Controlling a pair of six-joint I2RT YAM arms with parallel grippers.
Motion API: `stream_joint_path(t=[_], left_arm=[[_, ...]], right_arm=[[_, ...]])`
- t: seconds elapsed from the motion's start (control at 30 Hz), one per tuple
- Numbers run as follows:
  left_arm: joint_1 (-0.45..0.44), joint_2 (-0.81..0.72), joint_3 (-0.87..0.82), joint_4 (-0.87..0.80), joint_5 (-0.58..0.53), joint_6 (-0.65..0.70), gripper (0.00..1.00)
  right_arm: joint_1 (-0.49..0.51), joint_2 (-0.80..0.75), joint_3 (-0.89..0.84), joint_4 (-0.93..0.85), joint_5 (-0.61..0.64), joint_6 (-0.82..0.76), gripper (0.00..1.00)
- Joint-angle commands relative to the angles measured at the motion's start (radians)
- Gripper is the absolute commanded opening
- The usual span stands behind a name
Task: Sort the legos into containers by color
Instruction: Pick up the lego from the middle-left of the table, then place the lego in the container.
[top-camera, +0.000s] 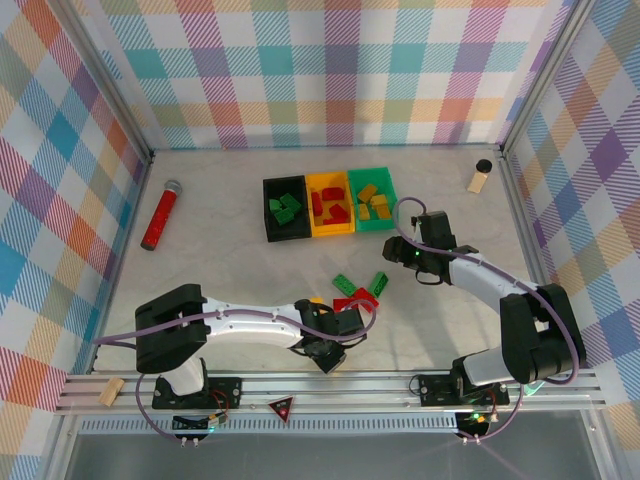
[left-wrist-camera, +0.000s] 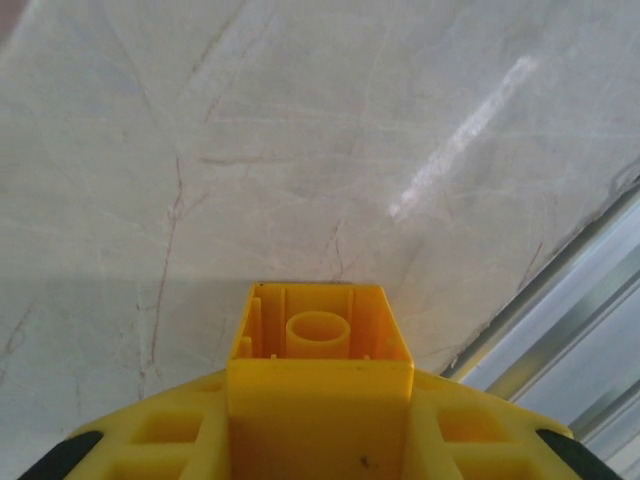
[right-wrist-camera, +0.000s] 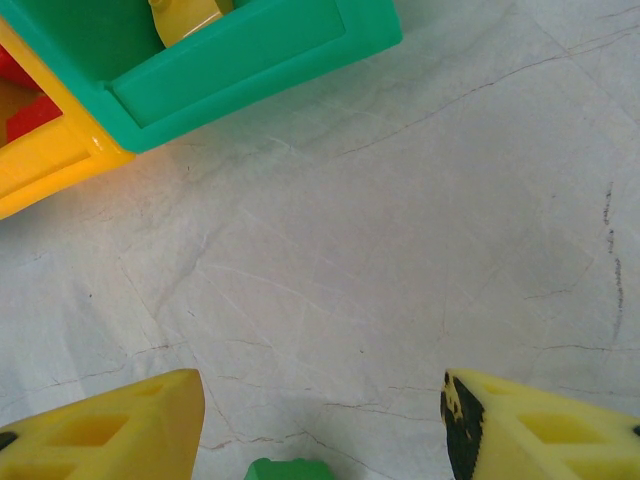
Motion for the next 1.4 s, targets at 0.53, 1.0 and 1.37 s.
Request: stream_joint_path(t=[0.53,1.0,1.37], left_arm=[[0.222,-0.021,0.275,0.217,-0.283,-0.031,0.17],[0.483,0.324,0.745,0.22,-0.029,-0.02,0.2],[0.614,0.653,1.107,0.297,0.219,-0.112,0.24]], right_arm=[[-0.003,-0.044,-0.013,-0.004,0.062,-0.021,0.64],[-0.002,-0.132,-0.056,0.017,0.075,-0.003,0.65],[-0.003,-0.131,-0.065,0.034,0.074,-0.001,0.66]])
